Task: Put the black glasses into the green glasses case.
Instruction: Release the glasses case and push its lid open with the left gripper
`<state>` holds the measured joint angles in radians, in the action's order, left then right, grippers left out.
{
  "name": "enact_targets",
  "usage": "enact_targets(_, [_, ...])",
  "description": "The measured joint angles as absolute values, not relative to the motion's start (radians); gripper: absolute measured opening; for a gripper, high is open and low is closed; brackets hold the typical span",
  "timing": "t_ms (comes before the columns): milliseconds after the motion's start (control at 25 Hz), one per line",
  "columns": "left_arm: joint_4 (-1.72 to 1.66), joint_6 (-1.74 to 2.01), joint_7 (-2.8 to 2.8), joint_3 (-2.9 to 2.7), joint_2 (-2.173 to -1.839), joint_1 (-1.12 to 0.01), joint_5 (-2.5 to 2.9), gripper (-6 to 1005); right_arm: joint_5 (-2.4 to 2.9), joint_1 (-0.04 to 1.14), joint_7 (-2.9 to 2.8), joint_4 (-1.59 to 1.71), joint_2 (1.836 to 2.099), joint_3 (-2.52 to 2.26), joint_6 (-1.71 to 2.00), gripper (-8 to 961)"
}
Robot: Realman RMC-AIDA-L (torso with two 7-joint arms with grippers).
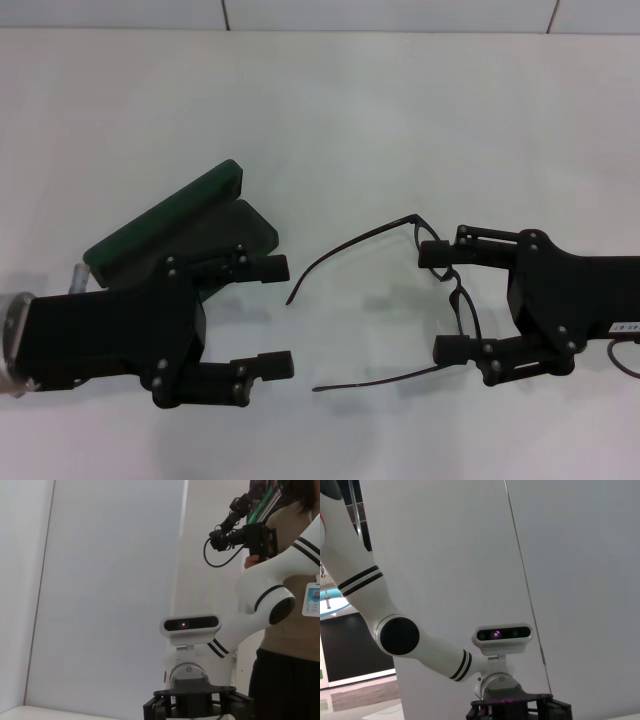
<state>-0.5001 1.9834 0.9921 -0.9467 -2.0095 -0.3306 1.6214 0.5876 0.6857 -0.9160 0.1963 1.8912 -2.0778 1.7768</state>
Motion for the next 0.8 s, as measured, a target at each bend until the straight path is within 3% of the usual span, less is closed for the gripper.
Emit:
enact_targets(600, [-0.475, 1.982, 1.004, -0.944, -2.013, -0.338, 1.603, 758, 0.587, 0.665, -0.918, 0.196, 1.897, -2.074, 1.774, 867])
enact_targets(800, [-0.640, 1.885, 1.342, -0.879, -2.052, -0.328, 1.566, 735, 0.590, 0.626, -0.915, 0.188, 1.889, -2.015, 1.765, 866])
